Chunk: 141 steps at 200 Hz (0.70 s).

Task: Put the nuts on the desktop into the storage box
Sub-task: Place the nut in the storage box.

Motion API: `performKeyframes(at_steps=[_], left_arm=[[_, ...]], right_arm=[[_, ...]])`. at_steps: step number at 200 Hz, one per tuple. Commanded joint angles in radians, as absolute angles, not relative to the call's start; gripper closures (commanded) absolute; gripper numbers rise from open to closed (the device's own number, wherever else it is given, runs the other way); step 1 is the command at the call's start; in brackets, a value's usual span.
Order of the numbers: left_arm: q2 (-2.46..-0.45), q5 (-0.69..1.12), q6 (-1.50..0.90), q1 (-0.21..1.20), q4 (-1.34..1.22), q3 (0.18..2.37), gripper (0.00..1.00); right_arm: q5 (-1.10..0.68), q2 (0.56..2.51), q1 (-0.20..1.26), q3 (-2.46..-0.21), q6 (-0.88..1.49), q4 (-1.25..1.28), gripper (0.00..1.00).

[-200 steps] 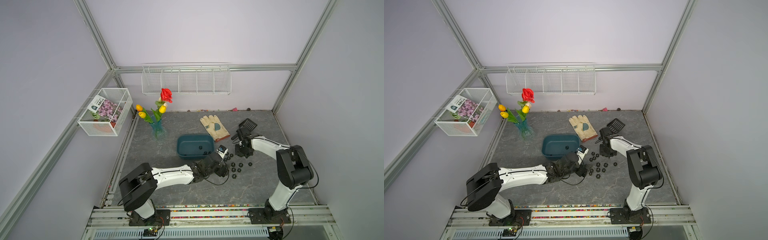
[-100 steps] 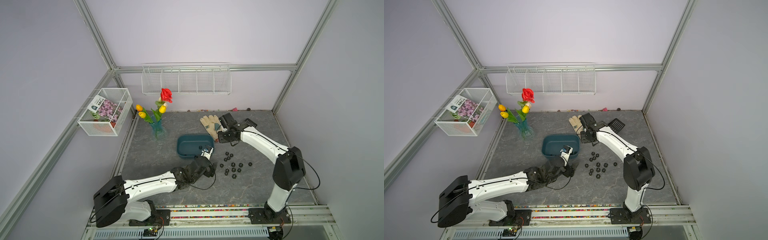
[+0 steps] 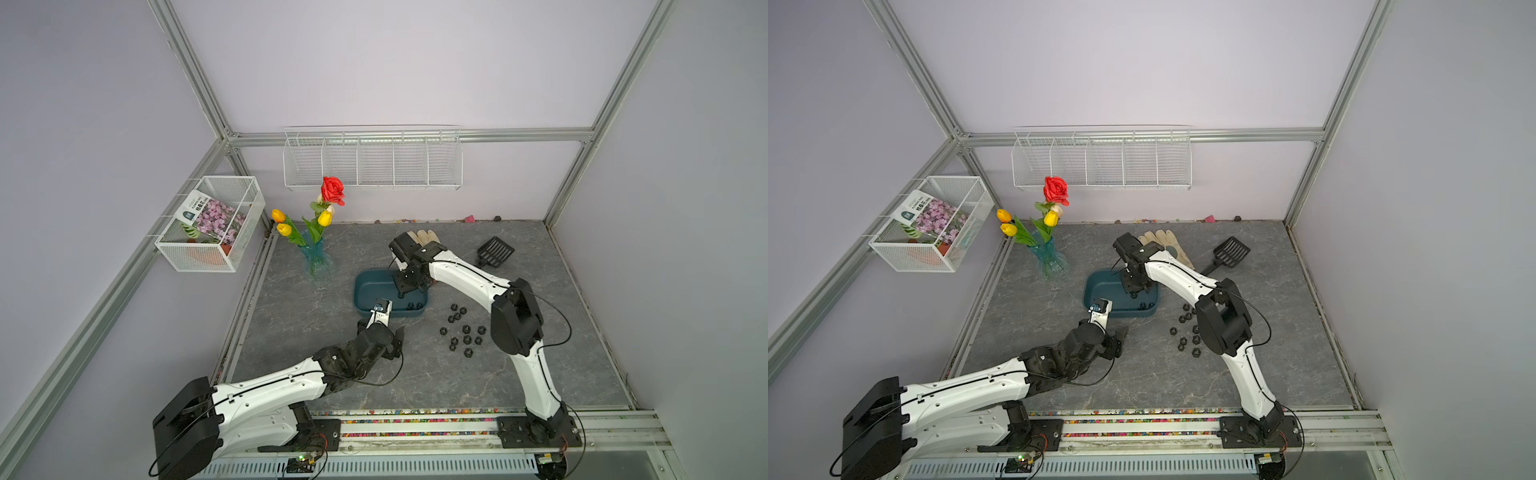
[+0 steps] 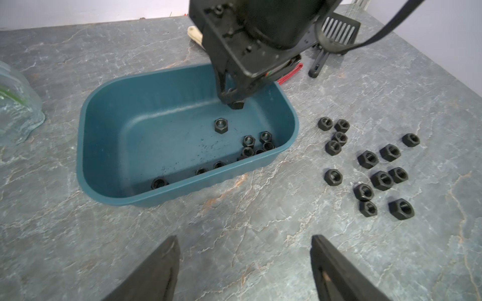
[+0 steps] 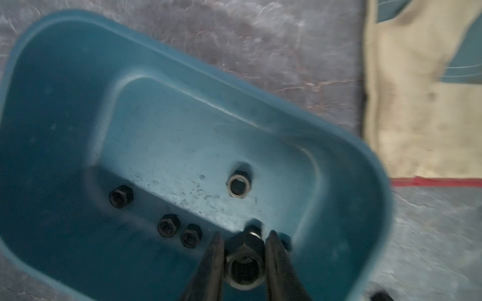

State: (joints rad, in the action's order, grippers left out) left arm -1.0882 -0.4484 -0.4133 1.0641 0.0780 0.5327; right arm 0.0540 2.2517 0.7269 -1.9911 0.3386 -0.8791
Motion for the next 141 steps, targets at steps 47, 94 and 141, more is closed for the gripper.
performKeyframes(at_steps=[47,94,141], left_arm=[[-1.093,-0.452,-0.434,1.048,0.065,0.509,0.19],[-1.107,-0.446,-0.435,1.046,0.061,0.509,0.19],[-1.111,-0.441,-0.433,1.046,0.055,0.508,0.19]], right_arm=[[0.001,2.371,0.744,-2.062,0.33,-0.91,0.88],[-0.009,2.403,0.746,-2.065,0.333,-0.902,0.88],[-0.008,2.413,0.746,-2.064,0.331,-0.905,0.72]])
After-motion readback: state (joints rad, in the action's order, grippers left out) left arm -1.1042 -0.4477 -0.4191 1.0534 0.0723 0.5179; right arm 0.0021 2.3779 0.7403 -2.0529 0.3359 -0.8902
